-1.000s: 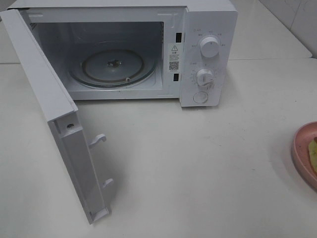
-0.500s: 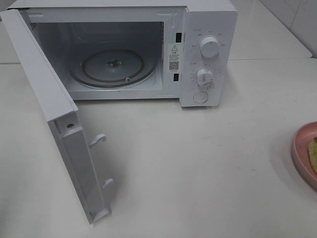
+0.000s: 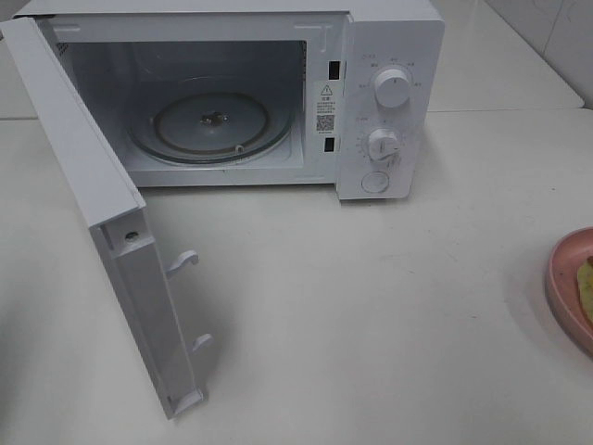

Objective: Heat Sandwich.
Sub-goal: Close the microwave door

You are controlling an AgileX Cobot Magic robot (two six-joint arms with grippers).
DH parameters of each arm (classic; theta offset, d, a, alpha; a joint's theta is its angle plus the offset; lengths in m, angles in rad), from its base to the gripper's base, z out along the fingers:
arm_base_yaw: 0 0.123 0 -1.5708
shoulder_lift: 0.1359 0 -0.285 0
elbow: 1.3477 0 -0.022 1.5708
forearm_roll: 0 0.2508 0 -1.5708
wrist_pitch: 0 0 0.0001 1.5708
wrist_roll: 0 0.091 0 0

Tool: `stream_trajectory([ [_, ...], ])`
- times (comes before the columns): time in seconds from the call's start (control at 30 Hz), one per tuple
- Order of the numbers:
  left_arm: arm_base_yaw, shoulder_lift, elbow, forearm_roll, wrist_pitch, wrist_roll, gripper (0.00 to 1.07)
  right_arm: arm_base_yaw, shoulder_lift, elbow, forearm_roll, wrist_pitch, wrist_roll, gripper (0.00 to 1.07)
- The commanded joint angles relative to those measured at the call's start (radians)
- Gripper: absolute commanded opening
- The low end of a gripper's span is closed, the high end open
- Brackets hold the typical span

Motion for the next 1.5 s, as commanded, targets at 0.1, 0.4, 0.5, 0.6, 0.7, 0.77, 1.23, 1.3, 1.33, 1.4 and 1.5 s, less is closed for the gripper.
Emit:
stream_trajectory([
  [0.1, 0.003, 0.097, 0.081, -0.004, -0.291, -0.001, 0.0, -0.004, -0.027, 0.001, 0.002, -0.013, -0.004, 0.75],
  [0.4, 0.003, 0.326, 0.137, 0.074, -0.622, -0.012, 0.0, -0.004, -0.027, 0.001, 0.002, -0.013, -0.004, 0.75],
  [0.5, 0.003, 0.405, 0.137, 0.171, -0.739, -0.014, 0.0, -0.004, -0.027, 0.001, 0.002, -0.013, -0.004, 0.75],
  [0.6, 0.003, 0.456, 0.134, 0.235, -0.795, -0.054, 0.0, -0.004, -0.027, 0.001, 0.002, -0.013, -0.004, 0.75],
  [0.7, 0.003, 0.541, 0.134, 0.353, -0.867, -0.154, 0.0, -0.004, -0.027, 0.001, 0.002, -0.013, -0.004, 0.75],
  [0.77, 0.003, 0.576, 0.134, 0.416, -0.917, -0.185, 0.0, -0.004, -0.027, 0.001, 0.002, -0.013, -0.004, 0.75],
  [1.23, -0.116, 0.742, 0.091, 0.482, -1.053, -0.217, 0.0, -0.004, -0.027, 0.001, 0.002, -0.013, -0.004, 0.75],
  [1.3, -0.147, 0.759, 0.088, 0.47, -1.056, -0.214, 0.0, -0.004, -0.027, 0.001, 0.002, -0.013, -0.004, 0.75],
  [1.33, -0.175, 0.774, 0.088, 0.448, -1.058, -0.209, 0.0, -0.004, -0.027, 0.001, 0.002, -0.013, -0.004, 0.75],
  [1.4, -0.184, 0.781, 0.088, 0.438, -1.058, -0.207, 0.0, -0.004, -0.027, 0.001, 0.002, -0.013, -0.004, 0.75],
  [1.5, -0.227, 0.809, 0.088, 0.391, -1.062, -0.199, 0.0, -0.004, -0.027, 0.001, 0.002, -0.013, -0.004, 0.75],
])
